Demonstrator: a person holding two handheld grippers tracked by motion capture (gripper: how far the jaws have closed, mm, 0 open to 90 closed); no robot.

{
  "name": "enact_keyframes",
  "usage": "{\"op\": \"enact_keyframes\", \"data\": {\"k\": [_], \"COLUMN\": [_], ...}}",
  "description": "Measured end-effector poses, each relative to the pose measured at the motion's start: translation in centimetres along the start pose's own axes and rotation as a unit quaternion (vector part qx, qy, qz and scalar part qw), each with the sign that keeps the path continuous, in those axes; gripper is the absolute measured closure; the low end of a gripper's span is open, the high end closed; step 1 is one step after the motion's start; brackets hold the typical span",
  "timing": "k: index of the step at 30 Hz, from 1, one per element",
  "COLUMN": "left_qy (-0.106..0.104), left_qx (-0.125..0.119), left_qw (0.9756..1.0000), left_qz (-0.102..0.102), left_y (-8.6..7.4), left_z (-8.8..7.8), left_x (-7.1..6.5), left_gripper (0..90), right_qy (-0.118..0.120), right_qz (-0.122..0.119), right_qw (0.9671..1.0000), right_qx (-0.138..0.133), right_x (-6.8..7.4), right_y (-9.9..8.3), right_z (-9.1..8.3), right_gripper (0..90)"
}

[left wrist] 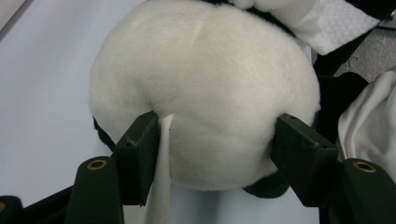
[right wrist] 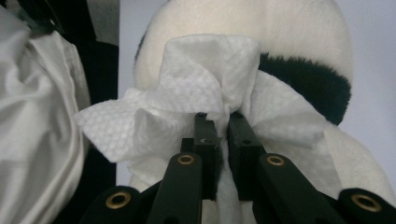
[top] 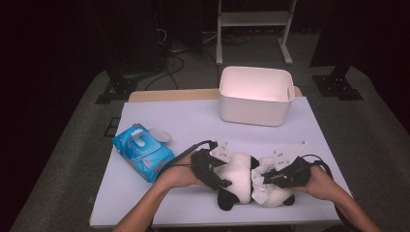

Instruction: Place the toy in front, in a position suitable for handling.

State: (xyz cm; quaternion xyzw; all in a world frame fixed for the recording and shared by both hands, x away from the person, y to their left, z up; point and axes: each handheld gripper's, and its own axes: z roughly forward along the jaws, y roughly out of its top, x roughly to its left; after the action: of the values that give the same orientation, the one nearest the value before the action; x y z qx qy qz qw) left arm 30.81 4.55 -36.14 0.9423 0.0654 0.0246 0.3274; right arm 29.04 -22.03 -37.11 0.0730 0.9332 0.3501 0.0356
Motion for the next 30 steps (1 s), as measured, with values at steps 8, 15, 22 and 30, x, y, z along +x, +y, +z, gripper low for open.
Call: {"op": "enact_keyframes", "data": {"k": [8,15,22,30], "left_qy": [-0.006,-0.009,-0.010,-0.018], "left_qx": [-0.020,-0.002,-0.011,0.014], "left_qw": [0.9997,0.9999,0.9999,0.9994], "left_qz": [-0.014,-0.005,0.003,0.027], "left_y": [-0.8,0.2,2.0,5.2], "left_z": [0.0,-0.1,-1.2,0.8], "left_x": [0.0,-0.1,0.4,1.1], "left_gripper": [34.5,32.9,27.8,19.8], "right_qy": [0.003,-0.025,-0.017,-0.019], "right_qz": [-0.008,-0.007,0.023,0.016], "right_qw": [0.9999,0.9996,0.9996,0.9997], "right_qx": [0.014,-0.011,-0.002,0.005], "right_x": [-0.4,-0.6,-1.4,-0.9], "right_y": [1.0,0.5,-1.2,-1.2], "right_z": [0.4,-2.9,-2.1,-1.7], "right_gripper": [83.3,82.9,83.0,83.0]}}
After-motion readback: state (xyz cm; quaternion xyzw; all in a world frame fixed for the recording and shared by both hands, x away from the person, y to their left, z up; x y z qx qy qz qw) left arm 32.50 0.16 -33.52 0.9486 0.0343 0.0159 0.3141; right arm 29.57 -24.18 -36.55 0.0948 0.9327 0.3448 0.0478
